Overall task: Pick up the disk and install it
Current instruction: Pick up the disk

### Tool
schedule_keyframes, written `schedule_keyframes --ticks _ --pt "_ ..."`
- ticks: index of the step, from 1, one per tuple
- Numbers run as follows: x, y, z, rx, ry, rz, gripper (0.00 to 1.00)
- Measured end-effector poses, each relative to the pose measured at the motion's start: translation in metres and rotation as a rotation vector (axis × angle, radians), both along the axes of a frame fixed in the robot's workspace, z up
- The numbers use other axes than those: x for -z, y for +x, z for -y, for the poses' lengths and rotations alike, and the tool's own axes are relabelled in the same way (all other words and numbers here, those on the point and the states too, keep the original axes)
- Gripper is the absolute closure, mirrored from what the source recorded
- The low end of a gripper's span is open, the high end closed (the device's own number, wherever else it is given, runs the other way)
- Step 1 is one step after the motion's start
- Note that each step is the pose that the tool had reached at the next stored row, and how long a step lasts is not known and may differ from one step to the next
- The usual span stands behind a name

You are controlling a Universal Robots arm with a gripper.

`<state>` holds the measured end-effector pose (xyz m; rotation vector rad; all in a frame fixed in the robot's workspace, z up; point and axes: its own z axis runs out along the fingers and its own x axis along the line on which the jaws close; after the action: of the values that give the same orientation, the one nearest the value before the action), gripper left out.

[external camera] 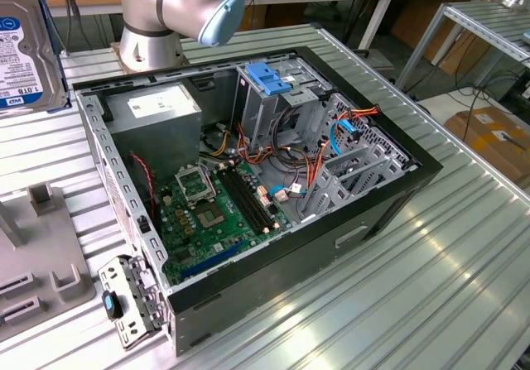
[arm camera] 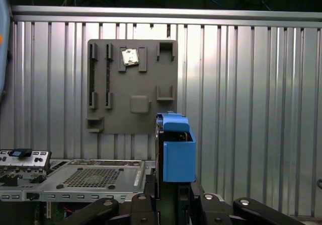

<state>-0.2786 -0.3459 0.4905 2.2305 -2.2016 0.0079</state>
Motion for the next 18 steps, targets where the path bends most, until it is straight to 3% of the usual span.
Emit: schedule_keyframes --ticks 18 --pt "-0.0032 0.0029 0.0000 0.000 0.0000 0.0000 0.65"
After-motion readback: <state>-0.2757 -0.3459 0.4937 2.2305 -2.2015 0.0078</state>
